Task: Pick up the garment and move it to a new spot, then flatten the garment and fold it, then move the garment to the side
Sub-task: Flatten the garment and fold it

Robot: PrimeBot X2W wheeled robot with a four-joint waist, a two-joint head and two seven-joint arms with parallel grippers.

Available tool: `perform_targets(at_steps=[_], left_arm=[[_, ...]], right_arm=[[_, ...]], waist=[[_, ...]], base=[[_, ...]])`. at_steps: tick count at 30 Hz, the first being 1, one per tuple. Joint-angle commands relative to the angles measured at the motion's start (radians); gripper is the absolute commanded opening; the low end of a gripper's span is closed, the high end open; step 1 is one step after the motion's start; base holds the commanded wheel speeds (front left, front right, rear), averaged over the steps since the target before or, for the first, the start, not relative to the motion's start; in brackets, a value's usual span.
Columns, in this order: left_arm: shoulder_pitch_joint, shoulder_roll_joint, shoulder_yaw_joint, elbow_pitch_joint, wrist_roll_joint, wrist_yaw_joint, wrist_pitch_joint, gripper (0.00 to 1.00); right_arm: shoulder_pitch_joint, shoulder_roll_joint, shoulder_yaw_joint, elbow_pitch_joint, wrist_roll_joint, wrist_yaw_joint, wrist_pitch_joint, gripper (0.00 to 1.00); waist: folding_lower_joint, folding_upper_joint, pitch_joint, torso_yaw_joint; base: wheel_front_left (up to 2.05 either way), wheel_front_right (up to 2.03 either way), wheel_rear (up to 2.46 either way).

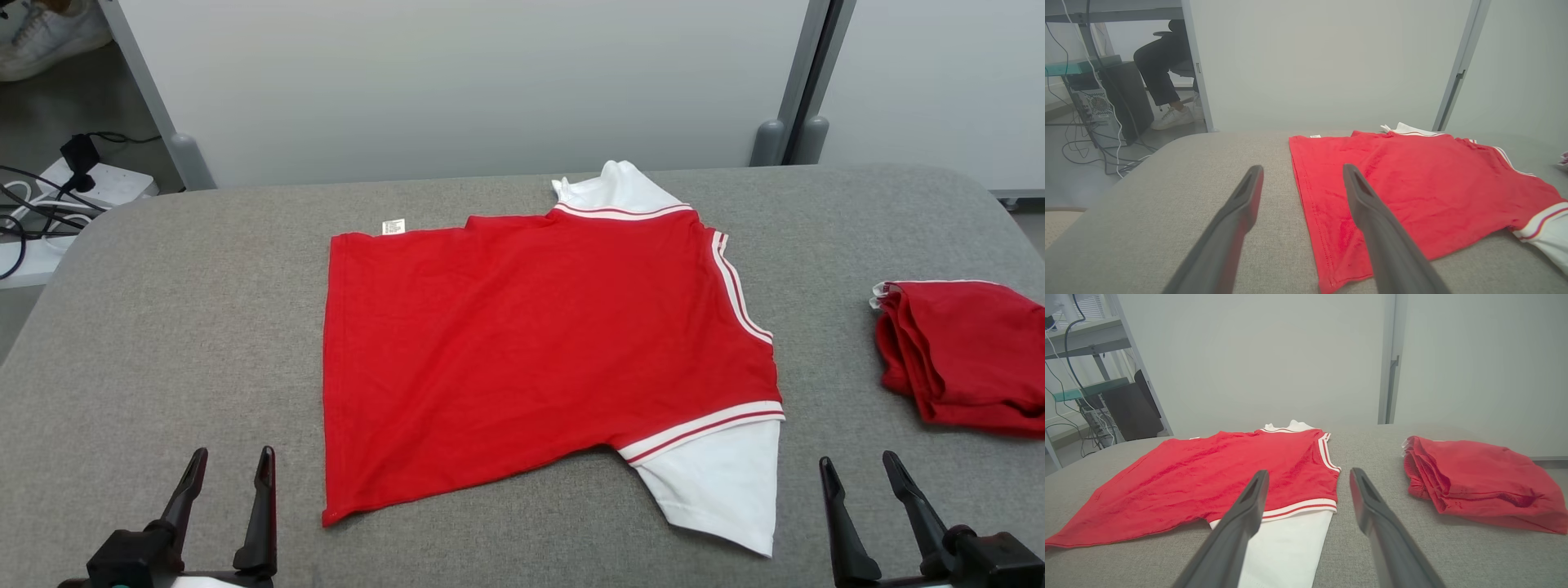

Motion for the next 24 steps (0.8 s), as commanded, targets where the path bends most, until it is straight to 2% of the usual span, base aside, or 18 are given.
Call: perform_targets(at_steps=[1, 24], left_arm=[[-0.028, 0.019, 0.04, -0.016, 0.006, -0.002, -0.013, 1.0], [-0.055, 0.011, 0.016, 0.021, 0.001, -0.004, -0.005, 1.0]], right_arm=[[-0.018, -0.012, 0.016, -0.03, -0.002, 0.004, -0.014, 1.0], [-0.03, -0.024, 0.037, -0.028, -0.008, 0.004, -0.014, 1.0]], waist=[[0.0, 0.0, -0.001, -0.001], [0.0, 0.0, 0.009, -0.011]], base=[[0.0, 0.0, 0.0], [0.0, 0.0, 0.0]])
